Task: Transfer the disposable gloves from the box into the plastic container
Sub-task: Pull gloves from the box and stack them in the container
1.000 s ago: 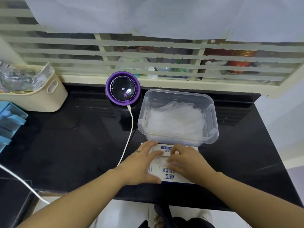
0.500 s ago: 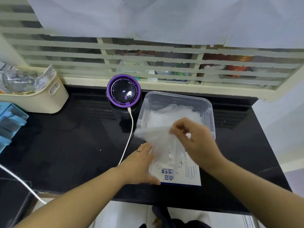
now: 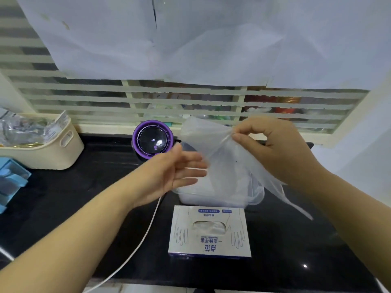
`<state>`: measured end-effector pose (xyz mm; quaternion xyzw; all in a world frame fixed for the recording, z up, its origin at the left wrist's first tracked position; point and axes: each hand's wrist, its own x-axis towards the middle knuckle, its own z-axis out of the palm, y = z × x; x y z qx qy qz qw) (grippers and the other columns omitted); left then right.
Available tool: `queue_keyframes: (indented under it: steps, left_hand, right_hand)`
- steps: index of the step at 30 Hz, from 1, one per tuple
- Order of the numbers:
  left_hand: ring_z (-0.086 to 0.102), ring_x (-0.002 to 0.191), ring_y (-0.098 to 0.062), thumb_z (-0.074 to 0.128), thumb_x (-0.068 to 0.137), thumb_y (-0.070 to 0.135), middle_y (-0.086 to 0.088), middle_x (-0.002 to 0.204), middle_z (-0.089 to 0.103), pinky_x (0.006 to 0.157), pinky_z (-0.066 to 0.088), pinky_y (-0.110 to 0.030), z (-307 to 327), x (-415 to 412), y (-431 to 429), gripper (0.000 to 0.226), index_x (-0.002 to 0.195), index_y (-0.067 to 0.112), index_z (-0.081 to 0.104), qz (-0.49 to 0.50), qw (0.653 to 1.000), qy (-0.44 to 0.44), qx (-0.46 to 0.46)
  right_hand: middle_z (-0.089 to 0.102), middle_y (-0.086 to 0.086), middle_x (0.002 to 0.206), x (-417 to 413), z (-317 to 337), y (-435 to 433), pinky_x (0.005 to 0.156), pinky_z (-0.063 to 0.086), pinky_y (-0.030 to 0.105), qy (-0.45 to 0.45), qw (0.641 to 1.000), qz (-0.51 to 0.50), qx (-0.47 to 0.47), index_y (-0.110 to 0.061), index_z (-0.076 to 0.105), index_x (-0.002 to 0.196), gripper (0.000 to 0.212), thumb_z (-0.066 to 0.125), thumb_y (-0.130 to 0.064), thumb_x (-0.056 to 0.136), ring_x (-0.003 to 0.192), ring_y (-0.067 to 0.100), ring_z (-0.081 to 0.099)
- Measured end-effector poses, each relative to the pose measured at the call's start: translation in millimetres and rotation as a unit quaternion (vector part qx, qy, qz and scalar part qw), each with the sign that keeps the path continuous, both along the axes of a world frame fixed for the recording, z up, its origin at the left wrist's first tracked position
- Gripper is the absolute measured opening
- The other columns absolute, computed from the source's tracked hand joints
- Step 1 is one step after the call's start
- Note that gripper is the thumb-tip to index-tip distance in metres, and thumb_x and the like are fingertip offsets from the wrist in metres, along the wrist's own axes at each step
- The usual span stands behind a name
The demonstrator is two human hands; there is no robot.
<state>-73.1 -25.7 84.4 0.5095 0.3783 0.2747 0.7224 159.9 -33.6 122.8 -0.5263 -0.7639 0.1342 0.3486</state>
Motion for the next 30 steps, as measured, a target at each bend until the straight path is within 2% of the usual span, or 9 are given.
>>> queue_keyframes:
  steps: [2, 5, 10, 15, 19, 22, 24, 27, 30]
  left_hand:
    - [0.064, 0.111, -0.026, 0.079, 0.046, 0.072, -0.018, 0.123, 0.064, 0.092, 0.054, -0.035, 13.1, 0.9, 12.9, 0.093, 0.113, 0.009, 0.072, -0.005, 0.993, -0.106, -0.055]
    - [0.059, 0.120, -0.029, 0.077, 0.057, 0.068, -0.019, 0.129, 0.060, 0.096, 0.052, -0.038, 25.8, 8.9, 24.3, 0.090, 0.122, 0.005, 0.066, -0.046, 0.988, -0.133, -0.061]
    - [0.066, 0.102, -0.027, 0.057, 0.093, 0.009, -0.020, 0.114, 0.068, 0.093, 0.054, -0.036, 13.2, 36.6, 40.1, 0.027, 0.120, 0.007, 0.062, 0.074, 0.997, 0.030, 0.009]
    - [0.067, 0.076, -0.016, 0.049, 0.095, -0.003, -0.022, 0.108, 0.067, 0.069, 0.057, -0.023, -24.4, 47.4, 56.6, 0.034, 0.125, 0.011, 0.057, 0.155, 0.967, 0.197, 0.040]
    - [0.066, 0.080, -0.015, 0.049, 0.094, 0.001, -0.006, 0.094, 0.065, 0.080, 0.057, -0.035, -51.8, 50.1, 67.3, 0.028, 0.117, 0.017, 0.049, 0.128, 0.942, 0.308, 0.033]
    - [0.059, 0.105, -0.023, 0.058, 0.092, 0.013, -0.006, 0.126, 0.052, 0.087, 0.049, -0.032, -64.0, 45.6, 71.9, 0.064, 0.148, 0.019, 0.027, 0.072, 0.887, 0.441, 0.119]
    - [0.052, 0.111, -0.023, 0.062, 0.091, 0.022, -0.008, 0.139, 0.034, 0.089, 0.046, -0.030, -64.2, 41.8, 67.5, 0.079, 0.153, 0.018, 0.013, 0.064, 0.812, 0.531, 0.235]
    - [0.055, 0.103, -0.027, 0.067, 0.085, 0.013, -0.009, 0.126, 0.048, 0.084, 0.052, -0.040, -58.6, 43.9, 68.7, 0.055, 0.137, 0.015, 0.048, 0.067, 0.673, 0.533, 0.509]
    - [0.049, 0.118, -0.022, 0.054, 0.095, 0.015, -0.002, 0.135, 0.046, 0.098, 0.044, -0.034, -65.3, 58.3, 80.5, 0.039, 0.134, 0.021, 0.051, -0.165, 0.665, 0.522, 0.507]
  right_hand:
    - [0.065, -0.012, 0.091, 0.0, 4.0, 1.5, 0.079, 0.052, 0.025, -0.057, 0.997, 0.020, 0.048, -0.019, 0.072, 0.098, 0.015, 0.059, -0.025, 0.091, 0.081, 0.003, 0.057]
    - [0.069, -0.001, 0.091, 0.2, 3.2, 6.1, 0.073, 0.053, 0.032, -0.154, 0.979, 0.064, 0.120, -0.014, 0.073, 0.094, 0.020, 0.057, -0.025, 0.090, 0.080, 0.015, 0.060]
    - [0.069, 0.004, 0.094, 4.8, -19.8, 25.2, 0.072, 0.052, 0.038, -0.243, 0.956, 0.100, 0.128, -0.014, 0.072, 0.103, 0.022, 0.063, -0.024, 0.086, 0.082, 0.022, 0.062]
    - [0.048, 0.000, 0.137, 7.2, -65.9, 40.8, 0.103, 0.034, 0.035, -0.313, 0.947, 0.054, -0.046, -0.027, 0.040, 0.142, 0.054, 0.058, -0.033, 0.092, 0.123, 0.021, 0.043]
    - [0.032, -0.005, 0.150, 3.6, -94.5, 61.3, 0.111, 0.023, 0.038, -0.365, 0.920, 0.044, -0.138, -0.034, 0.028, 0.146, 0.055, 0.049, -0.039, 0.096, 0.135, 0.019, 0.029]
    - [0.030, -0.002, 0.151, 0.3, -115.5, 73.7, 0.111, 0.024, 0.040, -0.375, 0.908, 0.065, -0.176, -0.035, 0.026, 0.147, 0.056, 0.049, -0.039, 0.096, 0.137, 0.021, 0.027]
    - [0.029, -0.001, 0.152, -1.1, -127.5, 79.1, 0.112, 0.024, 0.040, -0.372, 0.905, 0.078, -0.191, -0.036, 0.026, 0.147, 0.057, 0.051, -0.038, 0.095, 0.138, 0.022, 0.027]
    - [0.028, 0.001, 0.153, -2.4, -141.8, 82.8, 0.114, 0.021, 0.042, -0.374, 0.897, 0.101, -0.211, -0.036, 0.026, 0.147, 0.057, 0.051, -0.037, 0.095, 0.140, 0.023, 0.025]
    - [0.026, -0.001, 0.153, -4.5, -151.3, 84.8, 0.111, 0.024, 0.041, -0.388, 0.887, 0.114, -0.221, -0.035, 0.029, 0.146, 0.054, 0.049, -0.036, 0.096, 0.137, 0.022, 0.027]
